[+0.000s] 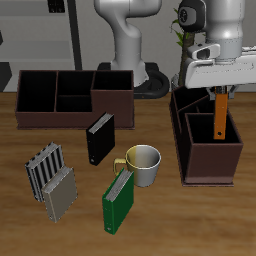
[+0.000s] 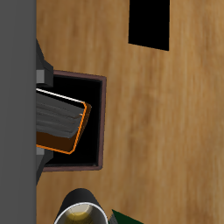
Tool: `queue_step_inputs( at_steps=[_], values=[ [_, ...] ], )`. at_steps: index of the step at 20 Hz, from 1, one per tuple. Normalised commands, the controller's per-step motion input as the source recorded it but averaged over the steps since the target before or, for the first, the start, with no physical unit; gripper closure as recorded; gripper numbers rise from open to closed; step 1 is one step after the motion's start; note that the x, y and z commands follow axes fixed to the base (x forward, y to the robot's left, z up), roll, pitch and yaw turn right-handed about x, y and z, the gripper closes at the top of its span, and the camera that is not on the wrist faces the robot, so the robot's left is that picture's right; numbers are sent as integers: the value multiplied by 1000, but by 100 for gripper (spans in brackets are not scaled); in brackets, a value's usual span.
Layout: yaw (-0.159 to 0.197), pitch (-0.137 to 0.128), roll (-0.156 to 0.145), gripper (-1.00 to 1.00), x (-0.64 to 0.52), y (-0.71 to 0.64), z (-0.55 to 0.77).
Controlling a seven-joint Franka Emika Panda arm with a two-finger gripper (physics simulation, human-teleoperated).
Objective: Place the orange book into the left desk caddy's right compartment and place the striped book into the back desk caddy's front compartment and place the yellow book into the back desk caddy's back compartment
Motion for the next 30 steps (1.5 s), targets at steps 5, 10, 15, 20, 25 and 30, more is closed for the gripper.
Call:
queue_step_inputs(
  at_steps=[5,10,15,20,25,30],
  values=[
    [30,0,18,100,15,-12,-291],
    [18,43,-9,100,97,-110,-386],
    [-45,78,-44,-100,124,-181,-351],
    [0,15,19,-100,-23,-36,-28],
    [1,-17,13,-100,-151,-25,209],
    [14,-45,21,-100,-186,-112,352]
  ],
)
